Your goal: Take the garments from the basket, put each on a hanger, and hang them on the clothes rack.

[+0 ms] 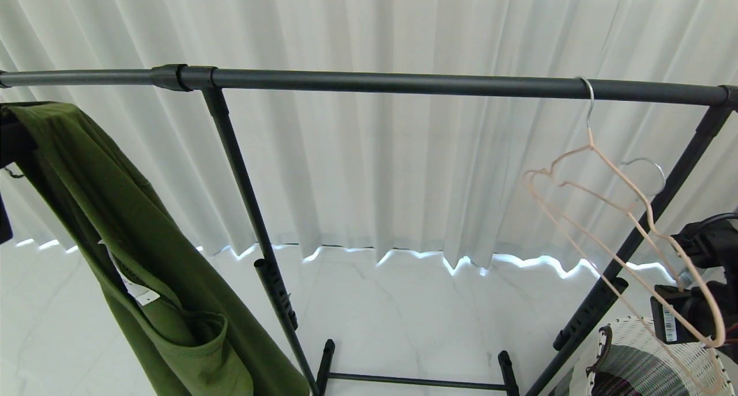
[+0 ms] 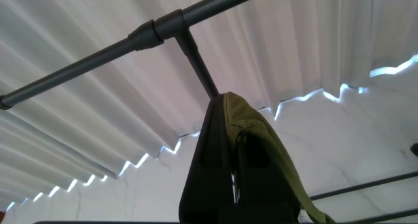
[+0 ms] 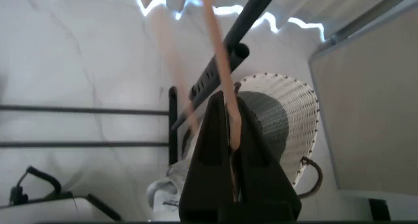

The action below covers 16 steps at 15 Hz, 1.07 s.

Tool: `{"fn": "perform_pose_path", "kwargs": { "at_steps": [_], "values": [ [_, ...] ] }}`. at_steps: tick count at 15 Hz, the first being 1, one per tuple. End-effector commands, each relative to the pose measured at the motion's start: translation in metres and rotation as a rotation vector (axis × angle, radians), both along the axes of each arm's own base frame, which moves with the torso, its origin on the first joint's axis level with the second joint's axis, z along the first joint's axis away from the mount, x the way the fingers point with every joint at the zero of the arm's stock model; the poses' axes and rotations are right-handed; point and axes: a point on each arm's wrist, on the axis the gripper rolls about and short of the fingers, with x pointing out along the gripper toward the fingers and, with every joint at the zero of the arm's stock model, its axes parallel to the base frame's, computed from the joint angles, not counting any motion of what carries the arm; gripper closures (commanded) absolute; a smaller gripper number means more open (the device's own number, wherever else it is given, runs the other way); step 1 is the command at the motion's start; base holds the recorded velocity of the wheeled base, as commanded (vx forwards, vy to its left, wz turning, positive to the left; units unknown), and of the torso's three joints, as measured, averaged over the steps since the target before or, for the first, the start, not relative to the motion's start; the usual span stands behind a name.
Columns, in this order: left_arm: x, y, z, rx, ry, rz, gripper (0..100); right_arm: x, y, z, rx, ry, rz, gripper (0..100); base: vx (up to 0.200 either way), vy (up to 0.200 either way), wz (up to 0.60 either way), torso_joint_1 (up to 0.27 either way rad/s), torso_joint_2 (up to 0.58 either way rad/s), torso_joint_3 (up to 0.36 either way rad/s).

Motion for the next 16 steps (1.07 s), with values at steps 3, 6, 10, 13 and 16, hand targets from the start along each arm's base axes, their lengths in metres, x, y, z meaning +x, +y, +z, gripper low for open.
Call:
{"fn": "perform_pose_path", "kwargs": {
  "at_steps": [3, 6, 10, 13, 16],
  "values": [
    [0.000, 0.000, 0.000, 0.002, 0.001, 0.001, 100, -0.001, -0.004, -0.003, -0.003, 0.008, -0.022, 100, 0.000, 0.000, 0.00, 0.000, 0.00, 0.000],
    [0.001, -0.001, 0.000, 0.003, 0.002, 0.001, 100, 0.001, -0.012, -0.001, 0.003, -0.004, -0.073, 100, 0.000, 0.000, 0.00, 0.000, 0.00, 0.000],
    [0.001, -0.001, -0.001, 0.006, 0.004, 0.002, 100, 0.001, -0.025, 0.000, 0.052, -0.020, -0.173, 100, 0.000, 0.000, 0.00, 0.000, 0.00, 0.000],
    [0.002, -0.001, -0.001, 0.005, 0.005, 0.002, 100, -0.001, -0.034, 0.003, 0.089, -0.040, -0.242, 100, 0.000, 0.000, 0.00, 0.000, 0.00, 0.000],
    [0.003, 0.000, -0.002, 0.006, 0.007, 0.022, 100, -0.013, -0.039, 0.004, 0.109, -0.007, -0.278, 100, 0.000, 0.000, 0.00, 0.000, 0.00, 0.000]
  ]
}}
